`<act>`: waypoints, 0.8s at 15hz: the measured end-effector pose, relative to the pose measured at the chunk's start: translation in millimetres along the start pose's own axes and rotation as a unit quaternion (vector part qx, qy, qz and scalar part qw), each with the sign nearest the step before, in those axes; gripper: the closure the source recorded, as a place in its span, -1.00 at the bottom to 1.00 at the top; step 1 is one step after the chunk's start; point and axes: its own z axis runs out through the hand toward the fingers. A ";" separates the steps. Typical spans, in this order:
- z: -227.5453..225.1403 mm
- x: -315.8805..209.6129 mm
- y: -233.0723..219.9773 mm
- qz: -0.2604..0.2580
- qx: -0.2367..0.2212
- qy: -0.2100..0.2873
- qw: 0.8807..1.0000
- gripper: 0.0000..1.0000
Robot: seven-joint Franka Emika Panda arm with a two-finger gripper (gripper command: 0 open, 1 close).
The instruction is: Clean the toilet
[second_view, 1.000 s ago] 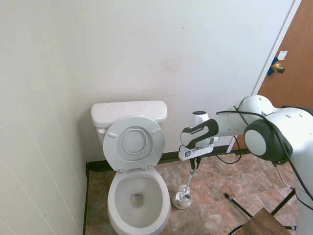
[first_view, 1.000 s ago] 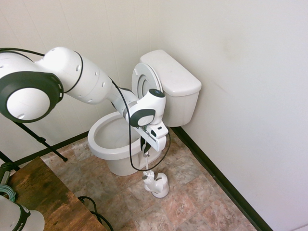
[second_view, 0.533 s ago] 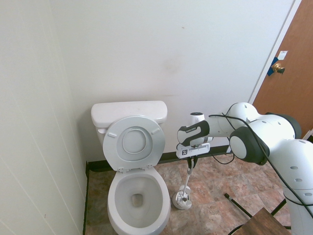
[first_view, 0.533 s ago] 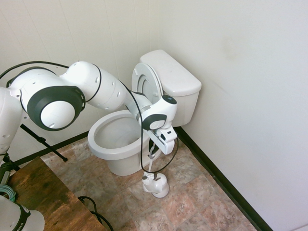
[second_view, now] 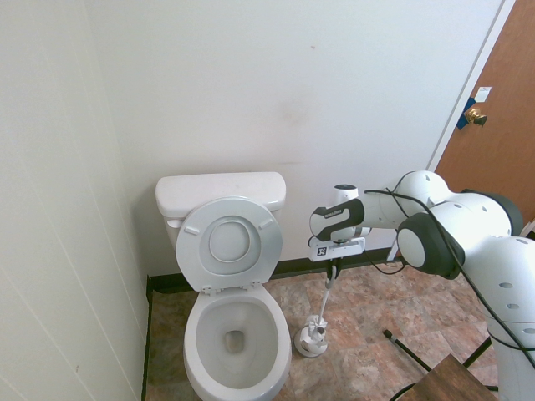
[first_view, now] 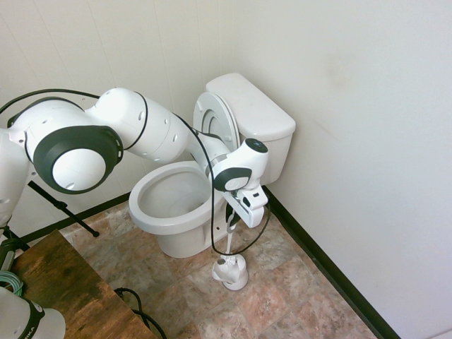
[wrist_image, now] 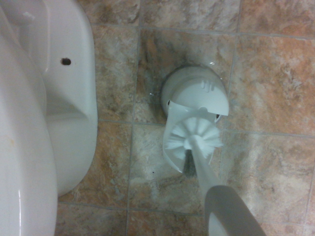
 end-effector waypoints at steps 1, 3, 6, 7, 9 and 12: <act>-2.1 1.4 3.0 0.001 0.001 0.000 1.000 1.00; 4.7 1.3 5.8 0.002 -0.004 -0.004 1.000 1.00; 23.8 -0.3 0.4 0.002 -0.007 -0.013 1.000 1.00; 28.8 -0.1 -3.7 0.001 -0.007 -0.015 1.000 1.00; 37.2 2.8 -11.7 0.000 -0.005 -0.016 1.000 1.00; 54.8 13.3 -18.6 0.003 -0.007 -0.018 1.000 1.00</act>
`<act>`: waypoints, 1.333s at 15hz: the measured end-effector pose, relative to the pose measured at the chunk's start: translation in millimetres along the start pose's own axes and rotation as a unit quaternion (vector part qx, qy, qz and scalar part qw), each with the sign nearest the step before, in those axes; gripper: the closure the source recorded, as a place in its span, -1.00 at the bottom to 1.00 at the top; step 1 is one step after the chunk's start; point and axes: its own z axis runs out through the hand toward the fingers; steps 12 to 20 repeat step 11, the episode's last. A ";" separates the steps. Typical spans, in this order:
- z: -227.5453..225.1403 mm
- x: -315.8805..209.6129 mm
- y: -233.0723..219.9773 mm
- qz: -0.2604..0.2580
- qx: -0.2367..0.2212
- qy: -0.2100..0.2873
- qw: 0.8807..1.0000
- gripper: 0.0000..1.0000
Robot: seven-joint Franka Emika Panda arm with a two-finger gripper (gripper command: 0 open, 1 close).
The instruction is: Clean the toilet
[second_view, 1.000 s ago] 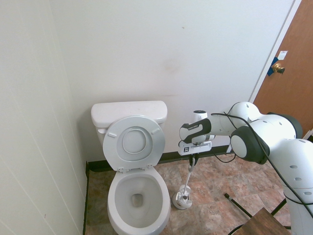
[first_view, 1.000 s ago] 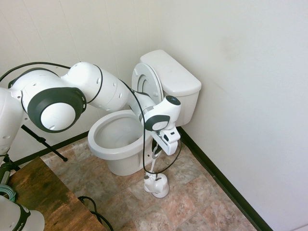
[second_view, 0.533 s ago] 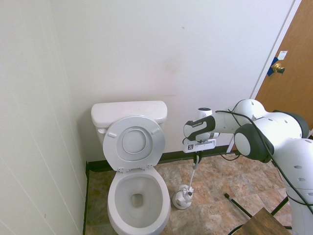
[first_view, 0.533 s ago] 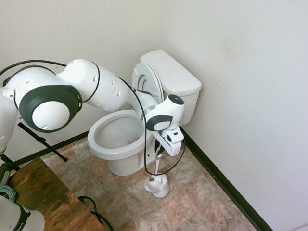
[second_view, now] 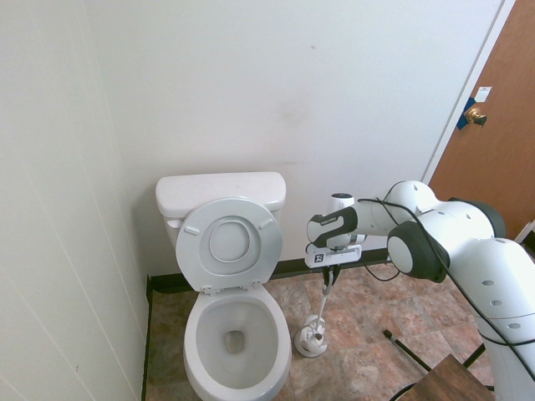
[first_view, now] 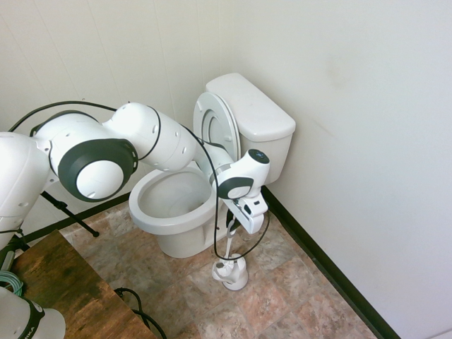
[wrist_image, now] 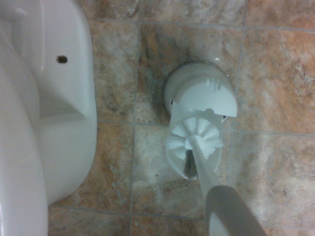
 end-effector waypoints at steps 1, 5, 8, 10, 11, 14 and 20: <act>6.2 4.2 -2.6 0.001 -0.002 -0.002 1.000 1.00; 27.7 18.6 -15.6 0.001 -0.010 -0.007 1.000 1.00; 39.1 33.8 -18.5 0.009 -0.014 -0.011 1.000 1.00; 45.9 44.2 -18.3 0.014 -0.016 -0.015 1.000 1.00; 49.9 47.7 -18.7 0.015 -0.018 -0.017 1.000 1.00; 49.9 47.7 -18.7 0.015 -0.018 -0.017 1.000 1.00; 49.9 47.7 -18.7 0.015 -0.018 -0.017 1.000 1.00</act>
